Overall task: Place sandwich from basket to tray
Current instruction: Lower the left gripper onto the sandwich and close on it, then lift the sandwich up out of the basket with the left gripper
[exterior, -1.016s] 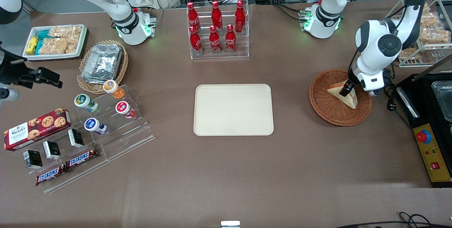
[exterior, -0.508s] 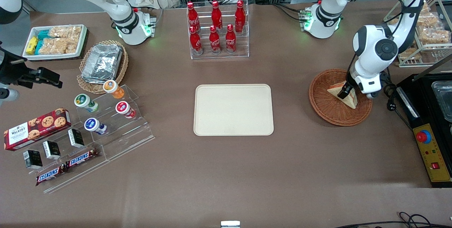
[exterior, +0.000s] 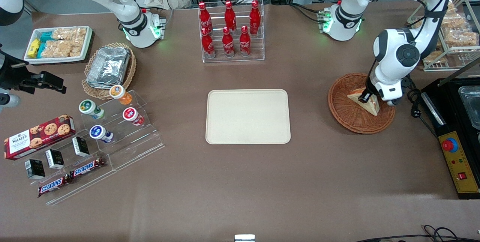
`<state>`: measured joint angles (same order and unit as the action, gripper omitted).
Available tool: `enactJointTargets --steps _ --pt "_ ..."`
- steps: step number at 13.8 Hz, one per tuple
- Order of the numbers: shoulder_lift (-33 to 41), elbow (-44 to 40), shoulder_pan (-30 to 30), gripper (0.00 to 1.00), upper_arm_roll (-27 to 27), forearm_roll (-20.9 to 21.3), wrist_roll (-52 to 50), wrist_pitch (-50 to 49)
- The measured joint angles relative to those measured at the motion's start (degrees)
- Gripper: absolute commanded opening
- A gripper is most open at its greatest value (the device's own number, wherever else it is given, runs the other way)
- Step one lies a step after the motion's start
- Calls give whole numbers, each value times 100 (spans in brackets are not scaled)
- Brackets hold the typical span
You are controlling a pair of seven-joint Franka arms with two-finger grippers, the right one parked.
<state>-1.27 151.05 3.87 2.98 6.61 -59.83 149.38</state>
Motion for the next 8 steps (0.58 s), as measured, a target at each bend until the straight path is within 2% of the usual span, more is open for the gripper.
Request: enactJointTargets --steps 4,8 --pt "194 -90 0 0 6 16 16 -137" --pt "1110 -459 -128 0 88 36 55 -1368"
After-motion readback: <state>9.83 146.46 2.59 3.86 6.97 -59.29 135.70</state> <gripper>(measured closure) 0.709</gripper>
